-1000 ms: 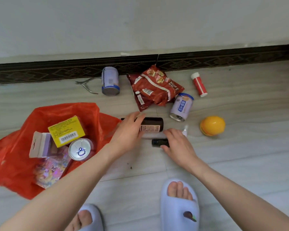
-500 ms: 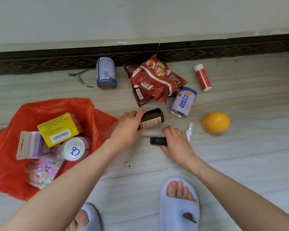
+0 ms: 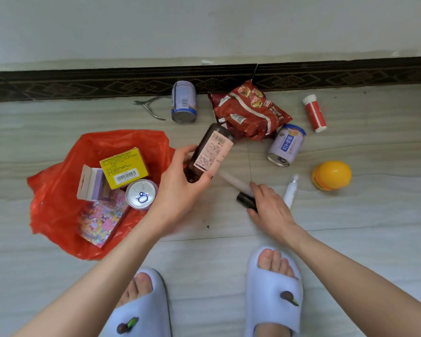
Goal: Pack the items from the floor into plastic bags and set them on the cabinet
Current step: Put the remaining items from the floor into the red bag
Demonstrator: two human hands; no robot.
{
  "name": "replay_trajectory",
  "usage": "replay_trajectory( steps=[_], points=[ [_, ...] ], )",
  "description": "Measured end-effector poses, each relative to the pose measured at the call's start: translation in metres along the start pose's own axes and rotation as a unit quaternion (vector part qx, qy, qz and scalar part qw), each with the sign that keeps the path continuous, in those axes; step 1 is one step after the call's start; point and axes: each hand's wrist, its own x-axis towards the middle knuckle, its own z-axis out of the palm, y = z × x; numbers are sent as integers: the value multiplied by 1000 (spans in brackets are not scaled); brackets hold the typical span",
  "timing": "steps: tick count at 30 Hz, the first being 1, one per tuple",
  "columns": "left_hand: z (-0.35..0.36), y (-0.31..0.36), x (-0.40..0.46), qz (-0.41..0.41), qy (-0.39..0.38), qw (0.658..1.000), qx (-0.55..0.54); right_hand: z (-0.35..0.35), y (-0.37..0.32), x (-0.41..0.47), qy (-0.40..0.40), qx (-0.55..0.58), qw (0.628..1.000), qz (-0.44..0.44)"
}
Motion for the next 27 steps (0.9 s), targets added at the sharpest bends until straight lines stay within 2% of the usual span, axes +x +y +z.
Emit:
replay_trajectory(
  steps=[3,8,14,18,21,27],
  points=[
    [-25,-10,-23,-23,46,999,-17,1,-12,-9,27,41,998,46],
    [-62,-31,-76,-74,110,990,-56,1,-36,-37,88,174,976,96],
    [-93,-73,-143,-174,169,967,-78,-22,-106,-55,66,354,930,72],
    [-110,-98,-153,-261,215,936,-102,-30,-156,-38,27,445,894,51],
    [-118,-117,-142,-312,242,911,-122,-37,-181,-14,27,445,894,42],
    [-117,-140,-94,-332,296,884,-143,-44,-193,39,44,351,933,61]
  ],
)
